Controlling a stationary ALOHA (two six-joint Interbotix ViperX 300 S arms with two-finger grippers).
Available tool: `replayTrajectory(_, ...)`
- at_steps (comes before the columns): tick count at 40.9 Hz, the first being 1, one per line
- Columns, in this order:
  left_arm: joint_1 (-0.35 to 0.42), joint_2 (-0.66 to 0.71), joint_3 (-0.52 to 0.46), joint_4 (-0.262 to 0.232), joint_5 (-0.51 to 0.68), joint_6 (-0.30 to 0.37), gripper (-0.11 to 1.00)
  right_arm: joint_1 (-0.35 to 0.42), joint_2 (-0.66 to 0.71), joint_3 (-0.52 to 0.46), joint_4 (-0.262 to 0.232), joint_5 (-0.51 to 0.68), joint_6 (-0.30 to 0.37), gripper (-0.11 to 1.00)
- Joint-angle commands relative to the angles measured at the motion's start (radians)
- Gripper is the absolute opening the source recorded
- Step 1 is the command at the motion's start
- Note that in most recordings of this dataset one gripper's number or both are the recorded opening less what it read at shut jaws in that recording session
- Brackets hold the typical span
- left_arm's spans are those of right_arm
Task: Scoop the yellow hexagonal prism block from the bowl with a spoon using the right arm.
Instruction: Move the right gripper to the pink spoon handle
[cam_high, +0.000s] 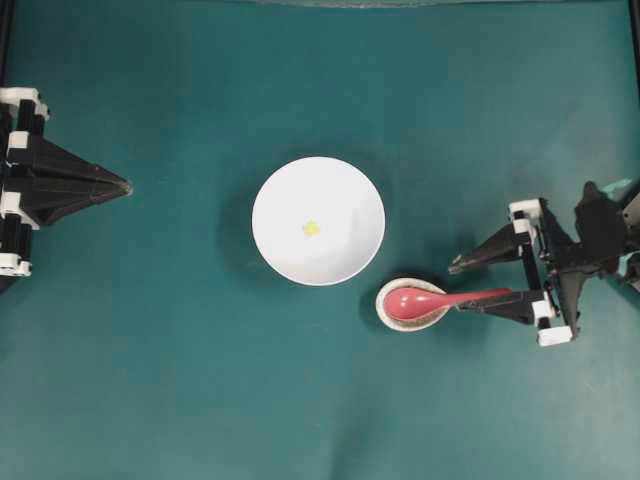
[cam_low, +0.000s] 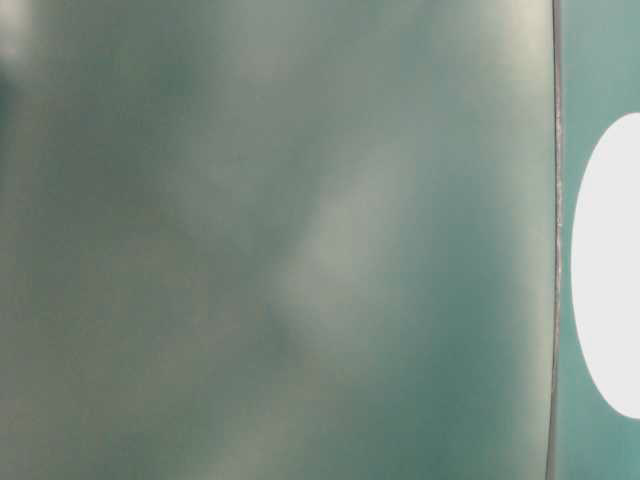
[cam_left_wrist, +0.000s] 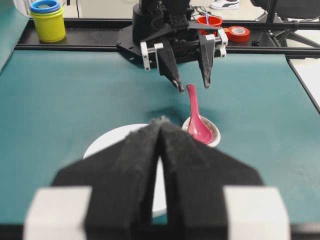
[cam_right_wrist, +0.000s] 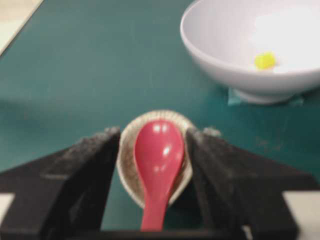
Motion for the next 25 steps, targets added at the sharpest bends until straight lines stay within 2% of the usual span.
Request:
replayTrajectory(1,0.0,0.008,-0.02,0.003,-0.011,0.0,-0.01,0.029,0.037,-0.014,0.041,-0.034,0.0,0.6)
replayTrajectory(7,0.0,0.008,-0.02,0.003,-0.011,0.0,-0.01,0.075,0.092,-0.023,0.109,-0.048,0.0,0.6)
replayTrajectory(17,0.002,0.008,-0.018,0.003,-0.011,0.0,-0.01,0.14,0.112,-0.017,0.187,-0.041,0.0,0.59)
replayTrajectory(25,0.0,0.008,-0.018,0.003,-0.011,0.0,-0.01,0.16,0.114,-0.009,0.206,-0.015,0.0,0.59)
